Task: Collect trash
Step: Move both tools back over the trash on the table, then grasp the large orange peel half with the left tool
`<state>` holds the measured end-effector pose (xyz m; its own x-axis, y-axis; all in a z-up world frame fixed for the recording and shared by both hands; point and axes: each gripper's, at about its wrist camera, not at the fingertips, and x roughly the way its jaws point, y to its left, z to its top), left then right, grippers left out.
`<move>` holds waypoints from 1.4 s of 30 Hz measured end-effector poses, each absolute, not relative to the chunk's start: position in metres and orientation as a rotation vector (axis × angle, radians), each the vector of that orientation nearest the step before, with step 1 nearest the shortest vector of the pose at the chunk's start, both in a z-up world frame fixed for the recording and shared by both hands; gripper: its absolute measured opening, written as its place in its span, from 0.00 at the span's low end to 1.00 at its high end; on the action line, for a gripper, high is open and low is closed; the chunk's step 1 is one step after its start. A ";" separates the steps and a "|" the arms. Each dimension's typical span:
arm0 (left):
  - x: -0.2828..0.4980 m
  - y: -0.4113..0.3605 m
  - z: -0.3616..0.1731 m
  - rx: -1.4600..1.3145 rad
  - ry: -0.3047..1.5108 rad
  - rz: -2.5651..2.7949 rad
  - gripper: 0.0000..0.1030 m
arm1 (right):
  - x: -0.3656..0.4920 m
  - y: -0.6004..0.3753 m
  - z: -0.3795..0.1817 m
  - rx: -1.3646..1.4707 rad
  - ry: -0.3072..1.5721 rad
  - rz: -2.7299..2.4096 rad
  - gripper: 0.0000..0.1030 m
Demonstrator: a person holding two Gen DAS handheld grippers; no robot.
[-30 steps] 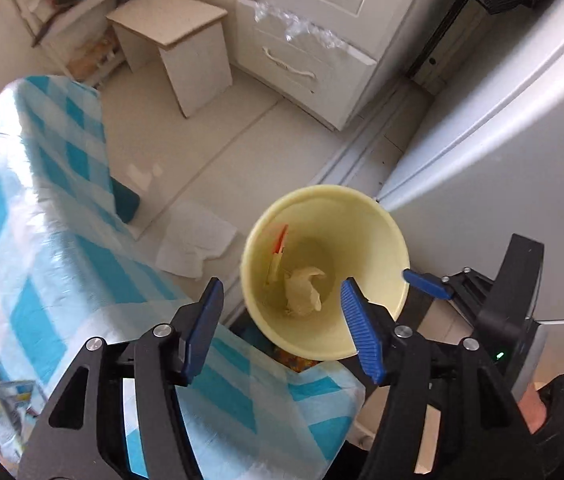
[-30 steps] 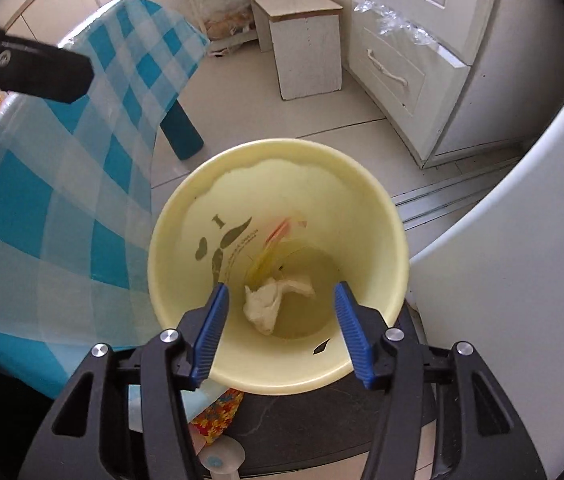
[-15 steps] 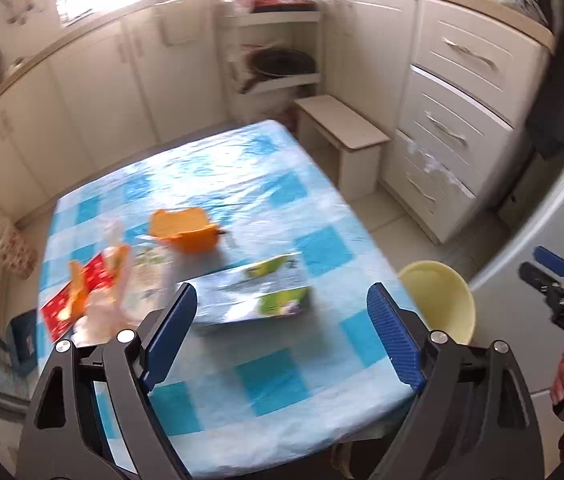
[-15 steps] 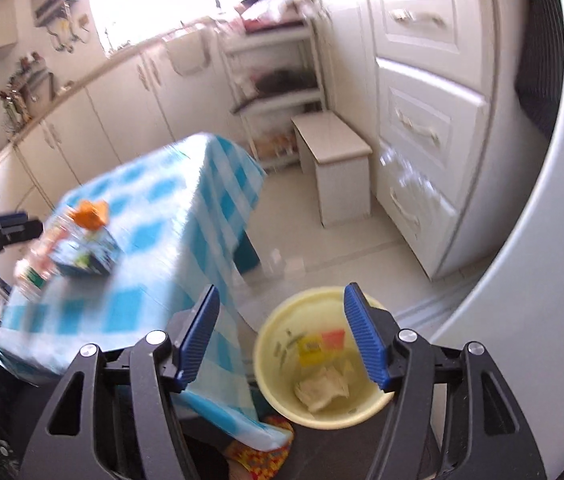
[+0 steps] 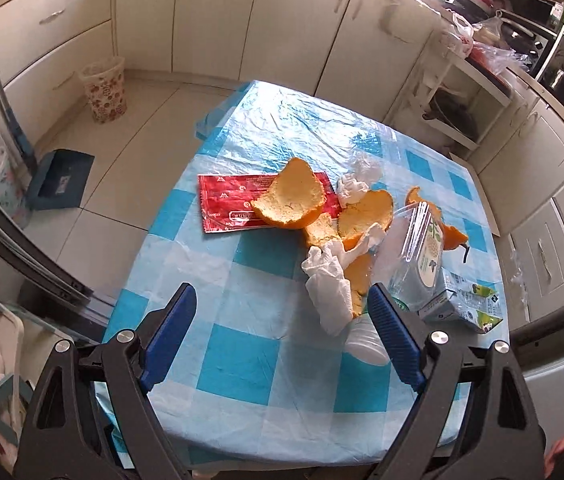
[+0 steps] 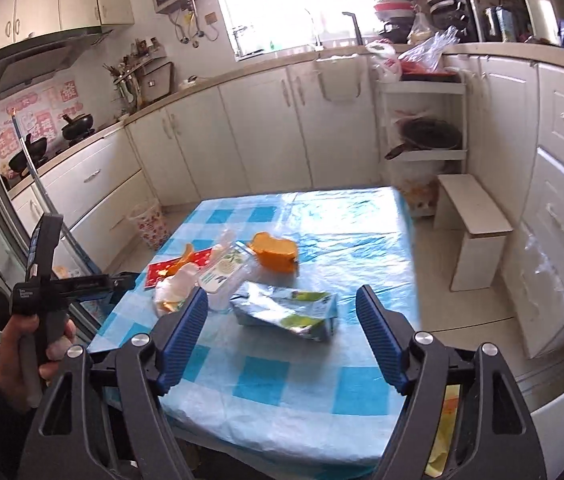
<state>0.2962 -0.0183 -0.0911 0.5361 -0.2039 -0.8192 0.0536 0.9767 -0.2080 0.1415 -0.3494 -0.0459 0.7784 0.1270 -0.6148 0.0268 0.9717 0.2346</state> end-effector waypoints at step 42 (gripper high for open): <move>0.400 0.007 -0.064 -0.357 0.956 -0.454 0.04 | 0.309 -0.270 -0.046 -0.032 0.841 0.177 0.77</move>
<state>0.3997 0.0073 -0.0643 0.4961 -0.5186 -0.6964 0.2117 0.8500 -0.4823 0.3086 -0.2698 -0.0455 0.6531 0.1433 -0.7436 -0.1685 0.9848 0.0418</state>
